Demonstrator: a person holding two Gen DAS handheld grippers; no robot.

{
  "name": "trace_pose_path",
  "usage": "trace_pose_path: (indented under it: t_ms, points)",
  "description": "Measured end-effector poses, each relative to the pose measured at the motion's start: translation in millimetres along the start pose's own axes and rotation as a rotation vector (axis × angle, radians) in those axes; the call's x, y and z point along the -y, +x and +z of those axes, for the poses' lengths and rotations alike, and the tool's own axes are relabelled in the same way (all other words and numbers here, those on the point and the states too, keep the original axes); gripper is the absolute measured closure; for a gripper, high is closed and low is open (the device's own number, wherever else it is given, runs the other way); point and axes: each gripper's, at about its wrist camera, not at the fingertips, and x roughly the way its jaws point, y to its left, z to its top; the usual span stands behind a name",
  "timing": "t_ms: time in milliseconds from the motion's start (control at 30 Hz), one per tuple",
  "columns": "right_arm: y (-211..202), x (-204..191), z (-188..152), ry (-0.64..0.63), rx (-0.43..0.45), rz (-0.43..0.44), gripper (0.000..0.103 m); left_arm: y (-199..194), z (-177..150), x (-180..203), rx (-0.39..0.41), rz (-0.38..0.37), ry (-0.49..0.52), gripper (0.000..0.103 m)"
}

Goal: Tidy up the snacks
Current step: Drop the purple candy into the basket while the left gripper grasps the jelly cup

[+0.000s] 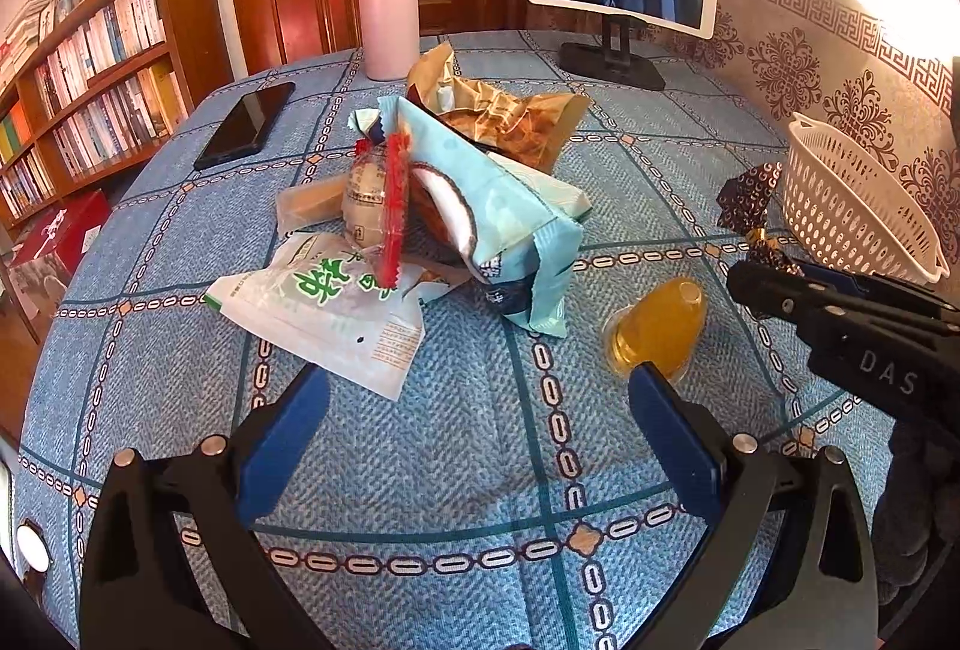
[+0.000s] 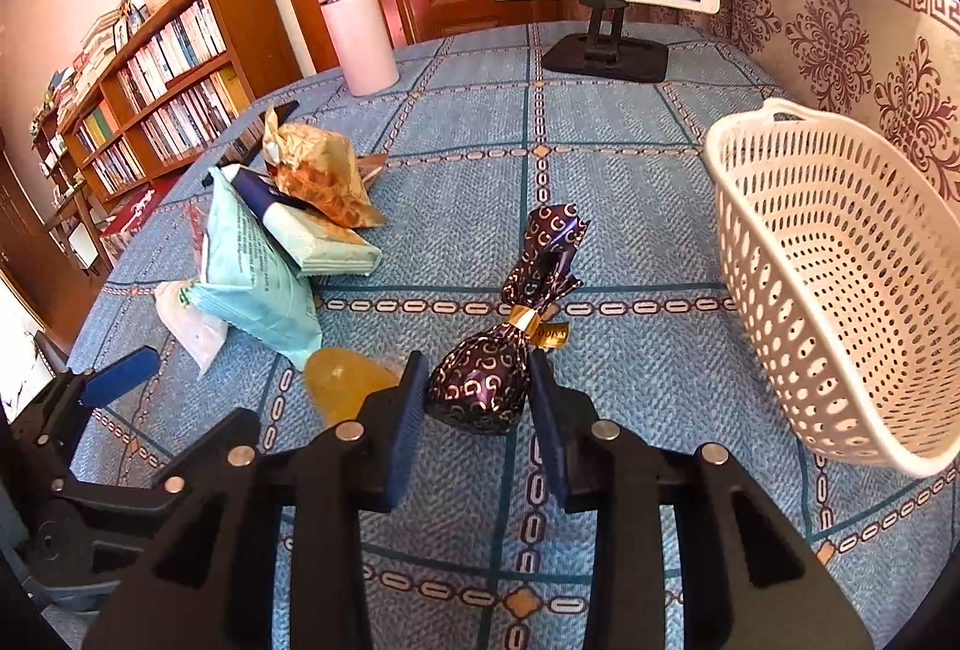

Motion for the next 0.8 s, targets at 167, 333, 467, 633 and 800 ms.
trace_pose_path:
  t_ms: [167, 333, 467, 633, 800]
  points:
    - [-35, 9, 12, 0.021, 0.098, 0.007, 0.069, 2, 4, 15, 0.000, -0.027, 0.024, 0.002]
    - [-62, 30, 20, 0.042, 0.196, -0.079, 0.069, 9, 8, 33, -0.011, -0.047, 0.054, 0.002]
    - [-74, 55, 23, 0.083, 0.229, -0.125, 0.069, 14, 11, 46, -0.022, -0.064, 0.075, 0.004]
    - [-74, 87, 23, 0.133, 0.228, -0.183, 0.068, 24, 16, 57, -0.052, -0.072, 0.081, 0.011]
    - [-74, 104, 15, 0.186, 0.248, -0.241, 0.041, 36, 21, 61, -0.099, -0.088, 0.062, 0.021]
